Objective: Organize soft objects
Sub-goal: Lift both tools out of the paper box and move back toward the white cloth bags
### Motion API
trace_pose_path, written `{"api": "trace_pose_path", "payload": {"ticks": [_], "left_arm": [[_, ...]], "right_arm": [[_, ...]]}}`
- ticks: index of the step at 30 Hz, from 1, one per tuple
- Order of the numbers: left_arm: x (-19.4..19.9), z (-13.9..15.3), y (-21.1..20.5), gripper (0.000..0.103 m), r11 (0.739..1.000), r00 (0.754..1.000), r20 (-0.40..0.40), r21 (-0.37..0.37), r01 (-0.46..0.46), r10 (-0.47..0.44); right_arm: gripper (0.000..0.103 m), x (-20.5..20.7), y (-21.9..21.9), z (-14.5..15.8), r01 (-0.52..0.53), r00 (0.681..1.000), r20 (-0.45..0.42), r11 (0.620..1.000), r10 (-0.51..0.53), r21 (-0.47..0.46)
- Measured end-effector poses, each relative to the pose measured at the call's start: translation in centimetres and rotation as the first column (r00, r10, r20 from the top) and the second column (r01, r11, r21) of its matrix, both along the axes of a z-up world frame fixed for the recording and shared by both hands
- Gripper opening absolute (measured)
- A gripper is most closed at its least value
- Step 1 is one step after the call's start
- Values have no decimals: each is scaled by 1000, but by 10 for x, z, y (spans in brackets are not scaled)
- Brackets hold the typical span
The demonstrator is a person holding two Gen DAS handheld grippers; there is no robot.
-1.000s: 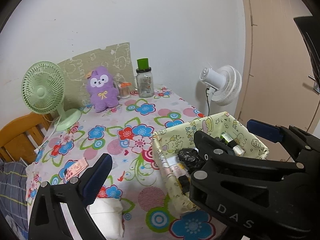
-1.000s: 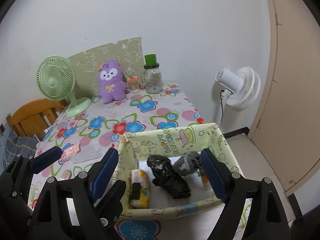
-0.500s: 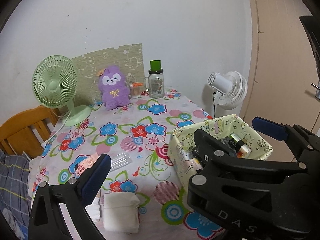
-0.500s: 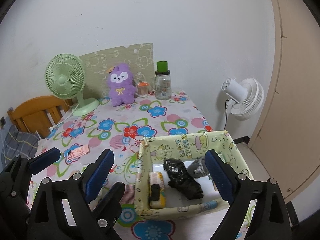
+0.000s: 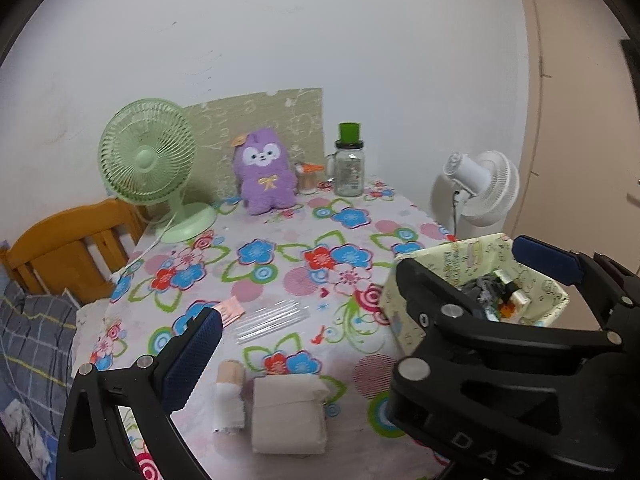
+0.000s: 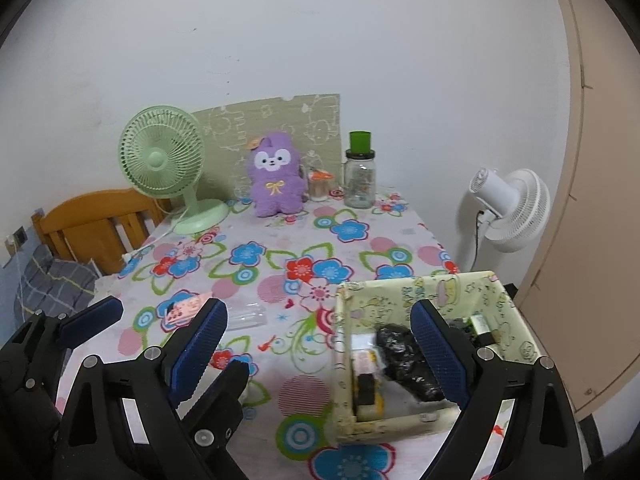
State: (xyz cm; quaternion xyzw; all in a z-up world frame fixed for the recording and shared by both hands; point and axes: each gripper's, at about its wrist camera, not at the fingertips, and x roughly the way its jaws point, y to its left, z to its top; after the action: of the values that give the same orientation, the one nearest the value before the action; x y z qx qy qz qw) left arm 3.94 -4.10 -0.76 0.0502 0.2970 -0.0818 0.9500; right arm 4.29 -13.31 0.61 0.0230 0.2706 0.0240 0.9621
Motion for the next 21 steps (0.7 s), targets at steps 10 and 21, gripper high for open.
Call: {"api": "trace_pose_path", "payload": {"ticks": [10,21], "left_arm": [[3,-12,26,103,999,998,-21,2,-51,51],[9,-30,49,103,996,994,-57,0,-94,94]], "right_arm": [[95,6,25,-9,-42,999,-19,999,42,-6],[95,17,48,-28,-75,995,-67,997,76,17]]}}
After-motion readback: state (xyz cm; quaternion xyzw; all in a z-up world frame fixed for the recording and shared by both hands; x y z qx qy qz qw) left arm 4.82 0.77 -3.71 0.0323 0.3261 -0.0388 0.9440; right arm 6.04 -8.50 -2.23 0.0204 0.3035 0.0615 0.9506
